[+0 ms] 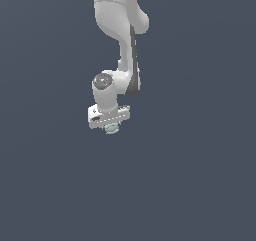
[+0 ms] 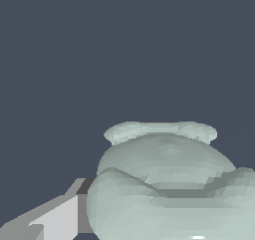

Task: Pick up the object and move it to a goal position.

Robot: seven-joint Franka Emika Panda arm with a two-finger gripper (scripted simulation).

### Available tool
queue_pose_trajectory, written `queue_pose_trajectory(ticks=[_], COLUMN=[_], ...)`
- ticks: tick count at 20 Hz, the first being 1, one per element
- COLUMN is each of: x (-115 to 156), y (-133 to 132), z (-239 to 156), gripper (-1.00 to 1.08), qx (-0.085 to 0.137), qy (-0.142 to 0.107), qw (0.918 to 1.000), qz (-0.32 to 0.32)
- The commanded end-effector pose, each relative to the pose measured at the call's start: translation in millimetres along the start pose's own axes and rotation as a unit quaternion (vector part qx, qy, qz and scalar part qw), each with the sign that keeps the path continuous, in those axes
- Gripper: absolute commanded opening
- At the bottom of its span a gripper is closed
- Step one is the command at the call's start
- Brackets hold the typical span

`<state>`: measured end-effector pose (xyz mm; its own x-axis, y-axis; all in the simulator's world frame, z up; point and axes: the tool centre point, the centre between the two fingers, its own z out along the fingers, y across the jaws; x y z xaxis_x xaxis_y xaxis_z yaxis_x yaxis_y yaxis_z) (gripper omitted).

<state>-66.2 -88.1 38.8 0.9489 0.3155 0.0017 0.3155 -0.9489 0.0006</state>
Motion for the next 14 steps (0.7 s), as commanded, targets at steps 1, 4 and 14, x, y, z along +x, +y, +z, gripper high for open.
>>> queue_pose_trajectory(ticks=[1,4,14], x=[-3,-12,-65], y=[4,11,64], z=[-4,-12,-70], gripper=[-1.0,-1.0,-1.0], qx=[0.0,0.0,0.0], qy=[0.0,0.0,0.0], qw=[1.0,1.0,1.0], qz=[0.0,0.0,0.0])
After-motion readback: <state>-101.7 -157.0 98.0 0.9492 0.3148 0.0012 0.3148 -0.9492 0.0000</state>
